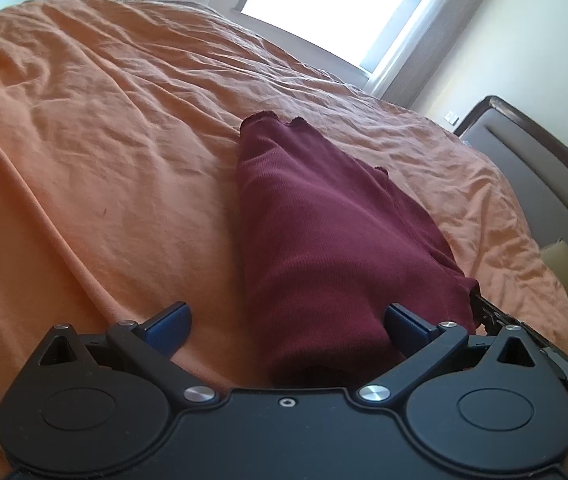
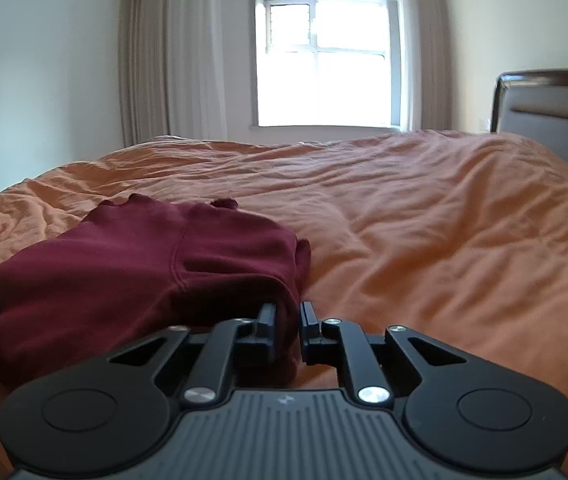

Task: Fold small clothes

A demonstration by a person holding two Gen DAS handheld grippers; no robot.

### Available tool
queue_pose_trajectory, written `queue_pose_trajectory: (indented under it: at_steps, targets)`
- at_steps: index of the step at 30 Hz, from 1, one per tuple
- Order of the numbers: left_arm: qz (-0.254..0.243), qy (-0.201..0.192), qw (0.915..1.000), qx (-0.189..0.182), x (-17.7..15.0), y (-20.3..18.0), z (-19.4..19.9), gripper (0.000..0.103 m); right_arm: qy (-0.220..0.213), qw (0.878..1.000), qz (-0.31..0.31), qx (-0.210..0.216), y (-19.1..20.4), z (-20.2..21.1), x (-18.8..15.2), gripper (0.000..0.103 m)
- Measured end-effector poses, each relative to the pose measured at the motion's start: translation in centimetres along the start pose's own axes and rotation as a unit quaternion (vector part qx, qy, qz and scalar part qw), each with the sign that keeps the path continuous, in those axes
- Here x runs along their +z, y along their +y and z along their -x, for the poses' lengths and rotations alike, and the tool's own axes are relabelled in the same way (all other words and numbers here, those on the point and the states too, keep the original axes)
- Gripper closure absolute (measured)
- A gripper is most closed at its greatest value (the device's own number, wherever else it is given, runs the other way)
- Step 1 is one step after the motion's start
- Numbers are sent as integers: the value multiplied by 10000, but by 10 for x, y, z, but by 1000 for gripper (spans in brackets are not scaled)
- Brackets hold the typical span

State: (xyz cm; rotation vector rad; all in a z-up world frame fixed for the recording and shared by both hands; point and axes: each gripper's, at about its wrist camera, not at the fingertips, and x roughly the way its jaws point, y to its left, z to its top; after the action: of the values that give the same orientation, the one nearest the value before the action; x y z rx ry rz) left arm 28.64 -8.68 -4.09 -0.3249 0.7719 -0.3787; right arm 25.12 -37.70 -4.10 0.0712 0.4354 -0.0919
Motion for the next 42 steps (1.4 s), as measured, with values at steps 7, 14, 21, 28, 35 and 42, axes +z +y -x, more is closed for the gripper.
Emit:
queue_pose_trajectory:
  at_steps: [7,14,21,28,35,42]
  targets:
    - [-76,-14,10000,53,-3,-1,-2,1,-390,9985,-371,114,-2,46,-18,52]
    - [67,-55,10000,-13,-1,1,0,1,-361,9919,242,1197,23,80,-46,52]
    - [196,-79,9998,-42,0,1,8,1,-534,9856,1058,1209,65,65,-43,96]
    - [190,-115,9997,-56,2,0,15,1,-904,9824,1576,430,71,81,-43,98]
    - [-67,30,10000,30,-4,3,6,1,-501,9896,1335,201,69,68,-69,98]
    - [-167,46,9998,106,-8,4,1,1,-360,9930,1085,293,63,72,-69,95]
